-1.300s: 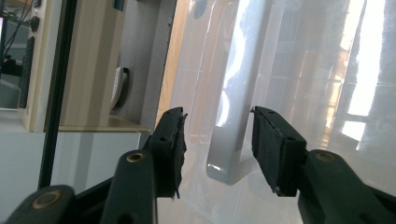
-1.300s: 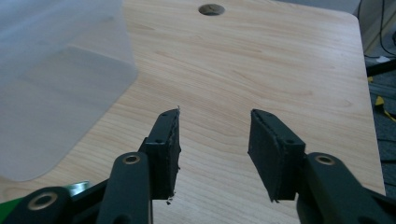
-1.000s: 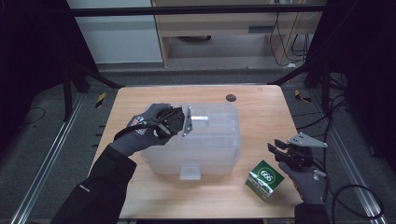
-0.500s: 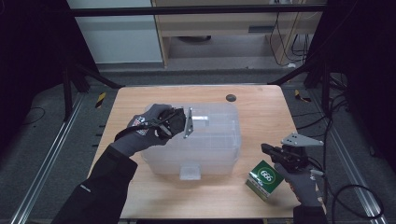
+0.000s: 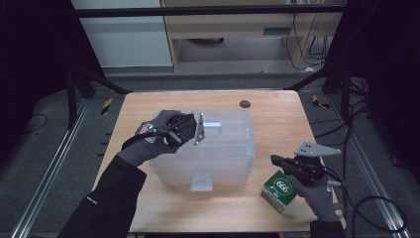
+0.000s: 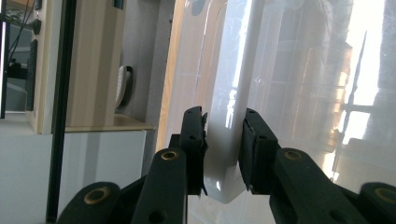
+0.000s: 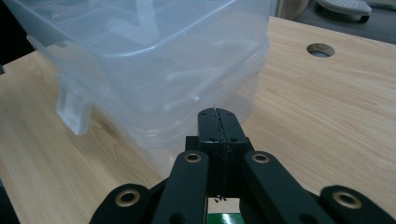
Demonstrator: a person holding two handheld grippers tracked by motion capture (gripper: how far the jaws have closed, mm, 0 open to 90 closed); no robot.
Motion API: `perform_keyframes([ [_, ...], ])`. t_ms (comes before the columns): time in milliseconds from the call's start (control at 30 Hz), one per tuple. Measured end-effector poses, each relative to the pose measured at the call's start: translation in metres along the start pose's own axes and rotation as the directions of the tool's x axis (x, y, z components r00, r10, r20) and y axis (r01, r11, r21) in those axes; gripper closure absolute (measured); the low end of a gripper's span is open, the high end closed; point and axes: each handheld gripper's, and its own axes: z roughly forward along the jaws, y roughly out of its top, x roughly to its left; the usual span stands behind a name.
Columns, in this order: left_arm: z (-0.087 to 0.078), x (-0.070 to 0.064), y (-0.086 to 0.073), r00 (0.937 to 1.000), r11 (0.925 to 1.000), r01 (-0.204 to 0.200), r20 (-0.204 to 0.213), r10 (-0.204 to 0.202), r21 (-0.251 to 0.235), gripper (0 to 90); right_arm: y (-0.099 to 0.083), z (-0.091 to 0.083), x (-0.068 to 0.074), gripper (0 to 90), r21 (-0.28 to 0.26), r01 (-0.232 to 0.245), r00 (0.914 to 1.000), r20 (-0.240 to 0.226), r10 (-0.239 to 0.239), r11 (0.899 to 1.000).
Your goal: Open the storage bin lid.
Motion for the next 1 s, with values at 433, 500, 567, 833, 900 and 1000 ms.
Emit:
perform_keyframes([
  [433,0.000,0.006,0.002,0.9990,0.9997,0.021,-0.038,-0.021,0.010,71.7,-0.001,0.004,0.005,90.0,0.009,0.038,0.9992,-0.016,-0.038,0.999],
  [500,0.001,0.009,0.001,0.9982,0.9993,0.039,-0.046,-0.039,0.002,71.4,-0.001,0.005,0.005,90.0,0.010,0.038,0.9991,-0.018,-0.038,0.999],
  [567,0.001,0.012,0.001,0.9971,0.9986,0.053,-0.055,-0.053,-0.004,71.1,-0.001,0.005,0.006,90.0,0.011,0.032,0.9992,-0.025,-0.032,0.999],
  [833,0.004,0.026,0.001,0.9934,0.9961,0.088,-0.073,-0.088,-0.003,69.8,-0.004,0.012,0.007,90.0,0.021,0.031,0.9985,-0.045,-0.030,0.999],
  [900,0.006,0.028,0.001,0.9915,0.9942,0.107,-0.074,-0.107,-0.012,69.5,-0.004,0.014,0.008,90.0,0.023,0.030,0.9984,-0.049,-0.029,0.999],
  [1000,0.008,0.032,0.001,0.9888,0.9922,0.123,-0.082,-0.124,-0.017,69.1,-0.005,0.015,0.009,90.0,0.019,0.030,0.9980,-0.056,-0.028,0.999],
])
